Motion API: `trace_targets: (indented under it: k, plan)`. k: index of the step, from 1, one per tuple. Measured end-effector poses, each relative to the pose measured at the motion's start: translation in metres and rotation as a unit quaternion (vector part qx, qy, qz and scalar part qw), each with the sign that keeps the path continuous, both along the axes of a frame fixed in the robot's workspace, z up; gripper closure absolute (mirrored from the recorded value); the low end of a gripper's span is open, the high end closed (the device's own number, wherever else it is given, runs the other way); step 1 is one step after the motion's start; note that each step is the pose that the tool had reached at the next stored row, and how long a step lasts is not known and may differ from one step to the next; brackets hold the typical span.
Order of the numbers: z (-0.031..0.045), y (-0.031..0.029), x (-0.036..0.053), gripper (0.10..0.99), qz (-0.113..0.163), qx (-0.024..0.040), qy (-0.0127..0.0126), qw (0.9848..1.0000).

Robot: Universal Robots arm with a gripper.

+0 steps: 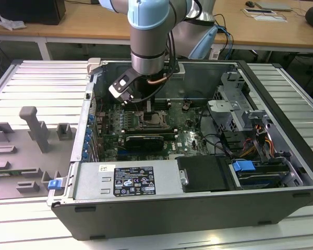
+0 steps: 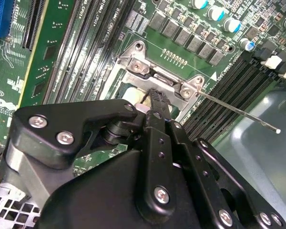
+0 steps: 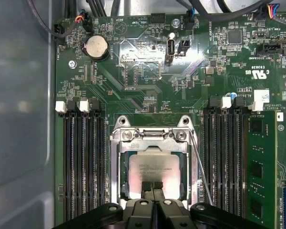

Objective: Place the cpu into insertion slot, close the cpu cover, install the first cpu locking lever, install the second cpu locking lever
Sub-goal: 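Close the cpu cover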

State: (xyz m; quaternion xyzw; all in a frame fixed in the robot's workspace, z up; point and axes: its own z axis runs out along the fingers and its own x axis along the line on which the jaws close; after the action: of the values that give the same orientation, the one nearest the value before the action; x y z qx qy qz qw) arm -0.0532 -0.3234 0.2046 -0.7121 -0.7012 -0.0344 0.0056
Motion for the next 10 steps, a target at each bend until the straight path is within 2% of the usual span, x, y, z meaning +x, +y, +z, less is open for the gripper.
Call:
trace_targets:
  k: [4, 6, 10]
  plan:
    - [0.0013, 0.0003, 0.0002, 0.980, 0.000, 0.0008, -0.0005, 1.0000]
    - [0.0074, 0.0001, 0.0001, 0.980, 0.000, 0.0003, -0.0002, 1.0000]
    - [0.0074, 0.0001, 0.0041, 0.980, 0.000, 0.0003, 0.0004, 1.0000]
